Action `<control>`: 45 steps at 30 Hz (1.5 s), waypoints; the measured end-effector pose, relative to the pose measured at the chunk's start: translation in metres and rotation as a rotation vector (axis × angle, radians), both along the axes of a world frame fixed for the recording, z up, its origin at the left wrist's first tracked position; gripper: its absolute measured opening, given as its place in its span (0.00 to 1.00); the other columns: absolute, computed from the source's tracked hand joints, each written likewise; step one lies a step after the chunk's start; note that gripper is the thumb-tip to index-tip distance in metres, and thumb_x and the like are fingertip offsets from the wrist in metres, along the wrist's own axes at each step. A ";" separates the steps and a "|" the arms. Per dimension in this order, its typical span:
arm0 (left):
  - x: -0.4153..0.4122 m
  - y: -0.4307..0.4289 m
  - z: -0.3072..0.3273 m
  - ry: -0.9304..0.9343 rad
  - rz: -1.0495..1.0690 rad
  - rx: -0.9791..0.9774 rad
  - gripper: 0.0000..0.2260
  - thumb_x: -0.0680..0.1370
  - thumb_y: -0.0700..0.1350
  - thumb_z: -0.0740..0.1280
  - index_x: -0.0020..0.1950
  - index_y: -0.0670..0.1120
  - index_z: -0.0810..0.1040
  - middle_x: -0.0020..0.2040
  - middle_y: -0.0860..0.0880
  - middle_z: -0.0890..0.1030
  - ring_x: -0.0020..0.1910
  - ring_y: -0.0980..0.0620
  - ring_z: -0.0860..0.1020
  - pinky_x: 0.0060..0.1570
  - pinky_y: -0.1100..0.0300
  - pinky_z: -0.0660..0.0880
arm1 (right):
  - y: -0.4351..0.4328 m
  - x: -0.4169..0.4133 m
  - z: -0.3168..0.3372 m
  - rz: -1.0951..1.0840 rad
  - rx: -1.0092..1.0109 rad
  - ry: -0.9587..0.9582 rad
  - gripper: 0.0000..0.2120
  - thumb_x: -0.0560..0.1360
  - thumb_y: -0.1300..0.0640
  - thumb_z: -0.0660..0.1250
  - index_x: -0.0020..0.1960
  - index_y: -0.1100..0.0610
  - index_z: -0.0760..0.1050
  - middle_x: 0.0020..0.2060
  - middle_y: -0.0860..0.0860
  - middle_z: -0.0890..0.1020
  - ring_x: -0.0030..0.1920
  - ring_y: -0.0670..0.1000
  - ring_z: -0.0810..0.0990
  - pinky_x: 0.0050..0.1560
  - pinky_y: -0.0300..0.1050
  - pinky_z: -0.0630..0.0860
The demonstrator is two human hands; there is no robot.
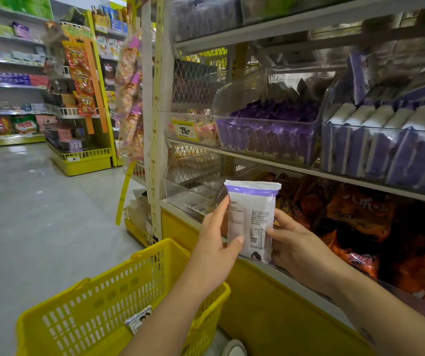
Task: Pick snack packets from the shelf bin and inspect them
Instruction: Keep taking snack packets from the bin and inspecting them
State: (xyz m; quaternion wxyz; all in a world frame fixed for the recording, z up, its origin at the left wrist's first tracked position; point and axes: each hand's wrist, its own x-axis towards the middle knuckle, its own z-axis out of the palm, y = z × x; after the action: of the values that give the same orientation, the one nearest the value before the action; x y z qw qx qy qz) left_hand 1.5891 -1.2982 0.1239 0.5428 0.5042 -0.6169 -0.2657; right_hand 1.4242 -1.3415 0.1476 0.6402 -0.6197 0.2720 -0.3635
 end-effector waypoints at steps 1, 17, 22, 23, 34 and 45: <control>0.000 0.000 0.000 -0.007 -0.011 -0.012 0.35 0.79 0.41 0.66 0.70 0.74 0.52 0.71 0.60 0.64 0.69 0.59 0.67 0.61 0.52 0.76 | 0.000 0.000 0.001 0.006 0.026 -0.020 0.19 0.82 0.60 0.54 0.65 0.42 0.73 0.60 0.52 0.81 0.57 0.58 0.82 0.52 0.55 0.72; -0.002 0.009 0.009 0.206 -0.218 -0.029 0.30 0.72 0.45 0.74 0.63 0.72 0.66 0.63 0.64 0.77 0.52 0.55 0.83 0.52 0.58 0.79 | 0.005 0.006 0.000 -0.253 0.336 -0.252 0.16 0.82 0.49 0.55 0.56 0.57 0.78 0.48 0.58 0.86 0.45 0.57 0.86 0.38 0.50 0.83; -0.004 0.009 0.010 0.152 -0.131 0.002 0.16 0.81 0.47 0.64 0.63 0.67 0.69 0.65 0.56 0.75 0.56 0.62 0.79 0.48 0.70 0.75 | 0.012 0.005 0.015 -0.237 0.101 -0.122 0.10 0.82 0.55 0.58 0.60 0.52 0.74 0.48 0.53 0.86 0.47 0.54 0.86 0.40 0.49 0.83; -0.007 0.009 0.010 0.179 -0.163 0.028 0.17 0.79 0.51 0.64 0.64 0.68 0.67 0.65 0.59 0.74 0.57 0.64 0.78 0.49 0.70 0.75 | 0.014 0.006 0.016 -0.235 0.053 -0.097 0.09 0.81 0.57 0.59 0.60 0.51 0.73 0.48 0.52 0.86 0.47 0.53 0.86 0.38 0.48 0.82; -0.027 0.006 0.037 0.719 -0.321 0.137 0.17 0.81 0.41 0.60 0.70 0.48 0.72 0.60 0.45 0.82 0.56 0.46 0.82 0.48 0.54 0.80 | 0.036 -0.011 0.052 -0.253 -0.491 0.342 0.18 0.77 0.59 0.67 0.64 0.44 0.74 0.66 0.39 0.70 0.69 0.41 0.69 0.71 0.48 0.67; -0.084 -0.019 0.148 0.255 -0.190 -0.020 0.14 0.80 0.58 0.60 0.45 0.59 0.84 0.46 0.61 0.85 0.50 0.59 0.81 0.53 0.59 0.75 | 0.034 -0.086 0.164 -0.503 -0.764 0.334 0.16 0.65 0.53 0.78 0.50 0.42 0.80 0.44 0.40 0.86 0.46 0.43 0.85 0.47 0.35 0.78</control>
State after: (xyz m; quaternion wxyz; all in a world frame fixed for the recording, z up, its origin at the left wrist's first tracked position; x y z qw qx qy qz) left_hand 1.5054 -1.3175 0.2720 0.5942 0.4000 -0.5906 -0.3716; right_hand 1.3385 -1.3075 0.3119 0.2067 -0.7754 0.3595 -0.4762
